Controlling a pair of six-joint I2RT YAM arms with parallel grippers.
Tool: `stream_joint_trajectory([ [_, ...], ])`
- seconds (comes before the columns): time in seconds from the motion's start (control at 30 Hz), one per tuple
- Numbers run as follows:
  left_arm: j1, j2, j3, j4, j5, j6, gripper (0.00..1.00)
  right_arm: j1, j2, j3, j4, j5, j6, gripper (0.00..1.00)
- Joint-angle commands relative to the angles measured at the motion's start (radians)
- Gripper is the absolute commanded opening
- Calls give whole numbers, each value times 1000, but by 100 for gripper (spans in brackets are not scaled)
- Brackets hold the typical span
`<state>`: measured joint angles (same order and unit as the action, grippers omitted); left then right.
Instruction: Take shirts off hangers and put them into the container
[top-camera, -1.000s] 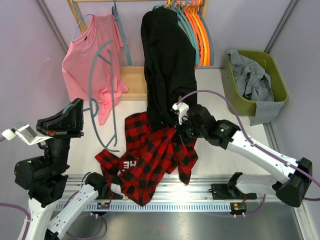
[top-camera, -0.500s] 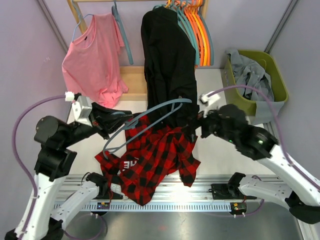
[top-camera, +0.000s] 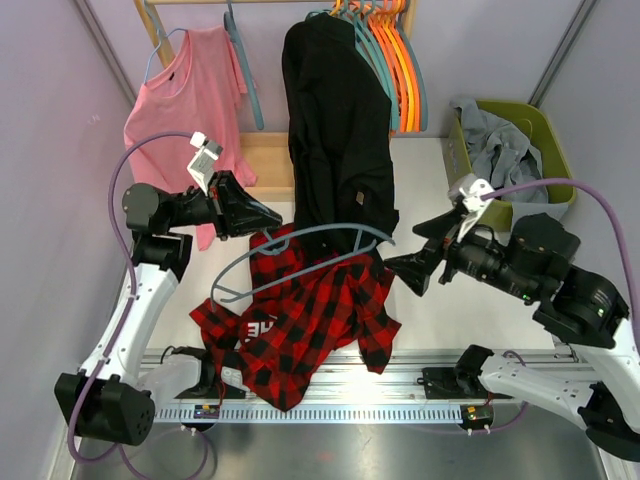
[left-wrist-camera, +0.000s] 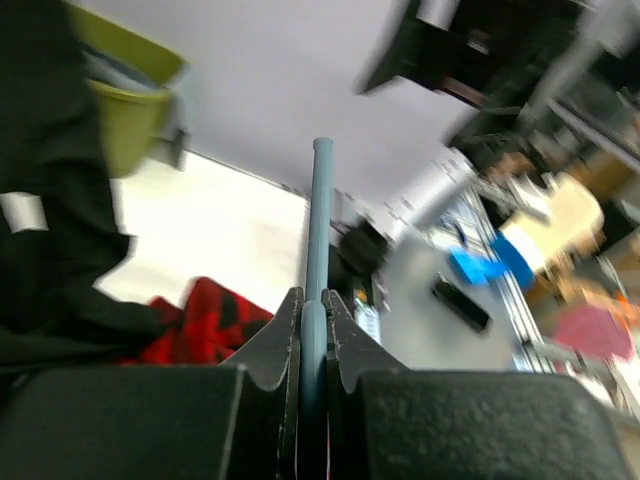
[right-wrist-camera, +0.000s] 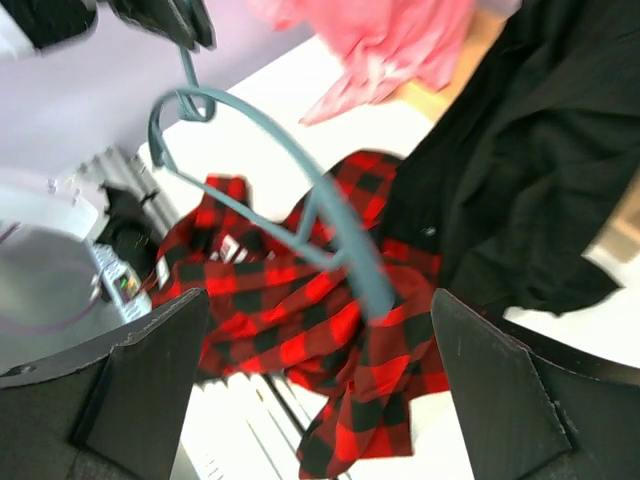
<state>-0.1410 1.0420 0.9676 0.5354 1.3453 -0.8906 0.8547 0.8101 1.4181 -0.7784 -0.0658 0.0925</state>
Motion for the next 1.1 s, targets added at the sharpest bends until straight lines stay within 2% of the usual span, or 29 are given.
stream_joint_trajectory([
  [0.0, -42, -53, 89, 91, 156, -5, 0, -2, 47, -5, -10, -152, -34, 99],
  [0.03, -51, -60, 127, -112, 169, 75, 0, -2, 52, -8, -4, -160, -36, 100],
  [0.07, -64, -68, 160, -262, 184, 308, 0, -2, 60, -10, -2, -172, -43, 99],
  [0.1, -71, -66, 195, -601, 218, 449, 0, -2, 61, -11, -1, -178, -43, 99],
  [0.17, -80, -59, 272, -783, 241, 637, 0, -2, 72, -13, 7, -206, -48, 99],
  [0.3, -83, -63, 227, -625, 232, 504, 0, -2, 95, -25, 28, -264, -34, 100],
  [0.37, -91, -57, 226, -626, 230, 501, 0, -2, 106, -56, 62, -319, -11, 100],
  [0.47, -98, -40, 230, -632, 224, 499, 0, -2, 133, -119, 160, -434, 48, 89],
  [0.57, -98, -34, 243, -635, 212, 498, 0, -2, 196, -142, 212, -543, 94, 72],
  [0.6, -98, -34, 249, -637, 212, 496, 0, 0, 224, -149, 226, -577, 105, 62],
  [0.7, -98, -36, 255, -637, 212, 495, 0, -2, 247, -159, 243, -603, 121, 46],
  [0.73, -98, -37, 260, -638, 212, 495, 0, -2, 251, -160, 242, -603, 122, 23],
  [0.8, -98, -40, 260, -638, 212, 495, 0, -2, 248, -159, 235, -583, 116, 0],
  [0.93, -97, -48, 264, -637, 189, 489, 2, 0, 221, -156, 206, -554, 104, 0],
  [0.97, -97, -53, 266, -635, 172, 484, 25, -2, 218, -154, 203, -545, 101, 0],
  [1.03, -95, -63, 272, -646, 88, 484, 63, -2, 209, -151, 188, -534, 95, 0],
  [1.07, -94, -69, 304, -735, 34, 530, 96, -2, 207, -147, 185, -520, 90, 0],
])
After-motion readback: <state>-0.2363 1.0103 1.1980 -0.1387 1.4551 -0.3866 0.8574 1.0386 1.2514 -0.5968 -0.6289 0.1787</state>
